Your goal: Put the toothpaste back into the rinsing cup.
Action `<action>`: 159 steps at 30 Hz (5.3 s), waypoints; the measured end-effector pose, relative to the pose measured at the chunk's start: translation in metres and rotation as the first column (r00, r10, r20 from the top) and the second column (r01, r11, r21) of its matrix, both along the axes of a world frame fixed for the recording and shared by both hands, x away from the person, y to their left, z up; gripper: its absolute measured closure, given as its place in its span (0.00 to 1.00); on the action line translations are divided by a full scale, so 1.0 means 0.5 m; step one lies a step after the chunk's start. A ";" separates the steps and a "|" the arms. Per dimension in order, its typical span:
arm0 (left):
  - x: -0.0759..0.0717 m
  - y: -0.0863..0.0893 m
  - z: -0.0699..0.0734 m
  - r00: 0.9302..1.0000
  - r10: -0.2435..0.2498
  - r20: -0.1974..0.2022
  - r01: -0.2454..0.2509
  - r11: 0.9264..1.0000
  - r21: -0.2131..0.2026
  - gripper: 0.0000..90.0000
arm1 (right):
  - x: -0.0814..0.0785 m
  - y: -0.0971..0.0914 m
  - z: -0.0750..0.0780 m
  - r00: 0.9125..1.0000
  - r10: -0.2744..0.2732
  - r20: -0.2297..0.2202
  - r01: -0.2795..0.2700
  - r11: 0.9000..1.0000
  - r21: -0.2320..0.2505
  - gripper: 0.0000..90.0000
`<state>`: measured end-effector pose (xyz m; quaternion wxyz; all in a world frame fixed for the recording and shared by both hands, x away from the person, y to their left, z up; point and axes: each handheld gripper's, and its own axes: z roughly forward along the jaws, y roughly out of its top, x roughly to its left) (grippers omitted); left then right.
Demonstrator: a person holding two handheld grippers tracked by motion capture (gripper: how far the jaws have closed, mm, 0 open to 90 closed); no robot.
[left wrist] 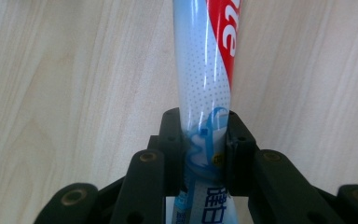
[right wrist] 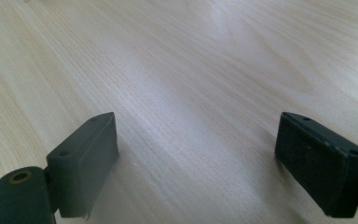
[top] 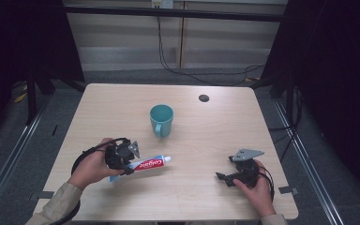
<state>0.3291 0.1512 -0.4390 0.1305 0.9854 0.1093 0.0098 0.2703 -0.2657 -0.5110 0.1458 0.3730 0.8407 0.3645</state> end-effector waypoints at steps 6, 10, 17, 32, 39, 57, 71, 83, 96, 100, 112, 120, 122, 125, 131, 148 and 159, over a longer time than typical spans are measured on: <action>0.000 -0.014 0.015 1.000 0.000 -0.013 -0.001 1.000 -0.017 0.81 | 0.000 0.000 0.003 1.000 0.009 -0.007 -0.009 1.000 -0.008 0.15; -0.002 -0.023 0.018 1.000 -0.006 -0.007 0.006 1.000 -0.019 0.81 | 0.002 0.008 0.018 0.999 0.048 -0.004 -0.048 0.996 -0.073 0.15; -0.005 -0.042 0.028 1.000 -0.024 -0.008 0.024 0.999 -0.040 0.82 | 0.012 0.062 0.068 0.982 0.190 0.026 -0.185 0.976 -0.116 0.16; -0.012 -0.085 0.055 0.999 -0.049 0.004 0.049 0.997 -0.059 0.82 | 0.042 0.211 0.158 0.896 0.444 -0.024 -0.435 0.864 -0.254 0.20; -0.015 -0.101 0.061 0.997 -0.073 0.014 0.073 0.995 -0.069 0.82 | 0.053 0.240 0.168 0.877 0.478 -0.044 -0.471 0.839 -0.272 0.21; -0.016 -0.135 0.057 0.993 -0.115 0.006 0.115 0.991 -0.069 0.82 | 0.072 0.276 0.178 0.846 0.527 -0.085 -0.531 0.812 -0.243 0.30; -0.018 -0.143 0.065 0.992 -0.126 0.007 0.126 0.989 -0.075 0.82 | 0.081 0.285 0.177 0.837 0.536 -0.110 -0.546 0.802 -0.245 0.32; -0.018 -0.148 0.064 0.990 -0.139 0.008 0.139 0.987 -0.078 0.81 | 0.082 0.301 0.178 0.820 0.553 -0.149 -0.572 0.777 -0.264 0.43; -0.021 -0.149 0.074 0.989 -0.150 0.018 0.151 0.984 -0.099 0.81 | 0.083 0.313 0.168 0.802 0.572 -0.171 -0.597 0.757 -0.265 0.57; -0.022 -0.151 0.079 0.987 -0.157 0.029 0.159 0.983 -0.095 0.81 | 0.082 0.317 0.166 0.799 0.575 -0.177 -0.601 0.751 -0.273 0.60; -0.012 -0.143 0.075 0.989 -0.133 0.061 0.142 0.970 -0.198 0.59 | 0.080 0.314 0.166 0.811 0.548 -0.205 -0.585 0.754 -0.300 0.79; -0.001 -0.122 0.088 0.997 -0.050 0.062 0.065 0.960 -0.272 0.32 | 0.082 0.282 0.175 0.849 0.481 -0.218 -0.528 0.780 -0.337 0.81; 0.002 -0.111 0.089 0.997 -0.031 0.070 0.049 0.960 -0.276 0.31 | 0.083 0.271 0.176 0.856 0.466 -0.224 -0.517 0.783 -0.345 0.81; 0.005 -0.101 0.087 0.998 -0.011 0.064 0.030 0.956 -0.292 0.31 | 0.082 0.252 0.180 0.868 0.444 -0.223 -0.497 0.795 -0.349 0.81; 0.008 -0.080 0.080 0.998 0.029 0.062 -0.007 0.944 -0.330 0.29 | 0.083 0.215 0.192 0.892 0.404 -0.205 -0.452 0.823 -0.344 0.81; 0.009 -0.039 0.006 0.986 0.155 -0.054 -0.163 0.875 -0.456 0.27 | 0.074 0.180 0.229 0.920 0.369 -0.131 -0.391 0.865 -0.313 0.82; 0.003 -0.065 0.005 0.977 0.178 -0.119 -0.213 0.758 -0.617 0.29 | 0.076 0.201 0.239 0.935 0.349 -0.068 -0.355 0.900 -0.252 0.82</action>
